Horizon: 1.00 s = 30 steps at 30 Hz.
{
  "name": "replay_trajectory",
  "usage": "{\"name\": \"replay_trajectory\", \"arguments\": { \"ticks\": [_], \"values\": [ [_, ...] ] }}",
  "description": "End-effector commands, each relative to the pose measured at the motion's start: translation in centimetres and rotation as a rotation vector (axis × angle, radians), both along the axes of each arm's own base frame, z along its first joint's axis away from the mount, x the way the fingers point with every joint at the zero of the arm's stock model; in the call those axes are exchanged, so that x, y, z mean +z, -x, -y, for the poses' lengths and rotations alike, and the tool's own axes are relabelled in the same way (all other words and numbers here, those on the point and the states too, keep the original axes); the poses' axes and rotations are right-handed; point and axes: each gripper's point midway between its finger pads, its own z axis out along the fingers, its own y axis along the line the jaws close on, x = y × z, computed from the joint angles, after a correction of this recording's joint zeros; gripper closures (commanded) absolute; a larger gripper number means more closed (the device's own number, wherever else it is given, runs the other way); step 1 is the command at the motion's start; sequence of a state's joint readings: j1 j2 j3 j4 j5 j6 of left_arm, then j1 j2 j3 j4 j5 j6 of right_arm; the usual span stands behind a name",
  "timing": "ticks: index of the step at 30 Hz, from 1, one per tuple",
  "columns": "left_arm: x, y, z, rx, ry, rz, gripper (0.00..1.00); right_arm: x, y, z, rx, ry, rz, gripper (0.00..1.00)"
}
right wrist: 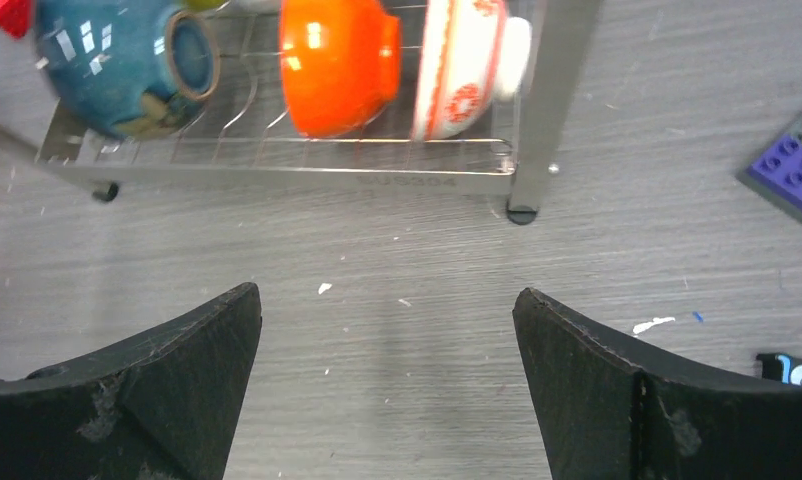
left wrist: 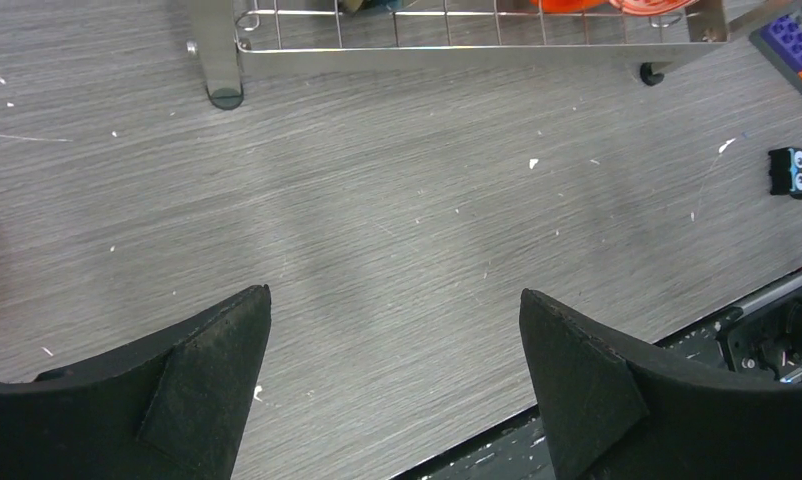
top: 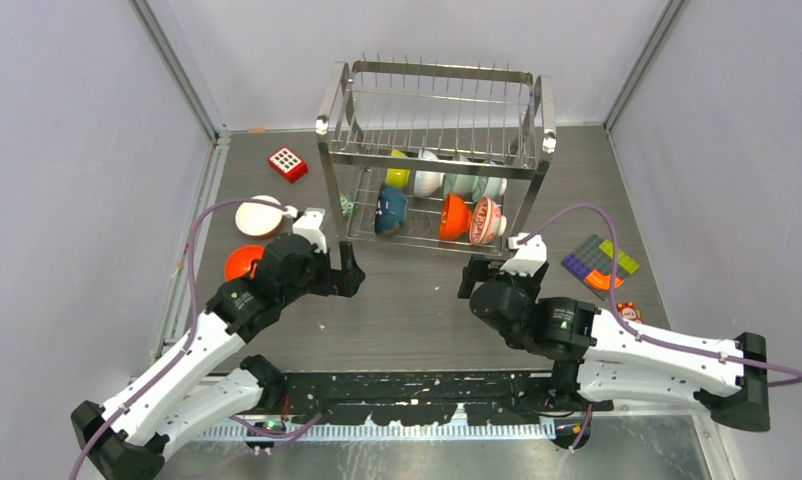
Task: Unload the bowls from the dish rack
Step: Pick up the bowl from the dish rack.
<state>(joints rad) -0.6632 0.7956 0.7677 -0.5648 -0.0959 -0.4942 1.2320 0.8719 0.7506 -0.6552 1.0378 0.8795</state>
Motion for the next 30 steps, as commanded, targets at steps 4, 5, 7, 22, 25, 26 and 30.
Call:
{"name": "replay_trajectory", "arguments": {
  "ticks": [4, 5, 7, 22, 25, 26, 30],
  "values": [
    [2.1, 0.0, 1.0, -0.023, 0.078, 0.074, 0.04, -1.1, -2.2, 3.5, -0.188, -0.315, -0.048, 0.02],
    [1.9, 0.0, 1.4, -0.030, 0.087, 0.064, 0.05, -1.0, -2.4, 4.0, -0.203, -0.319, -0.036, 0.04],
    [1.7, 0.0, 2.0, -0.048, 0.100, 0.048, 0.06, -0.7, -2.7, 4.6, -0.217, -0.317, -0.002, 0.05],
    [4.9, -2.8, 12.1, -0.083, 0.264, 0.227, 0.11, -0.1, -2.9, 5.1, -0.165, -0.254, 0.049, 0.07],
    [4.8, -4.2, 12.9, -0.041, 0.310, 0.279, 0.12, 0.0, -2.4, 4.3, -0.096, -0.249, 0.031, 0.07],
    [4.6, -4.7, 13.3, -0.031, 0.317, 0.290, 0.13, 0.1, -2.3, 4.2, -0.082, -0.251, 0.029, 0.06],
    [4.8, -6.4, 14.6, 0.009, 0.300, 0.333, 0.15, 0.7, -1.8, 4.0, -0.029, -0.258, 0.037, 0.06]
  ]
}}
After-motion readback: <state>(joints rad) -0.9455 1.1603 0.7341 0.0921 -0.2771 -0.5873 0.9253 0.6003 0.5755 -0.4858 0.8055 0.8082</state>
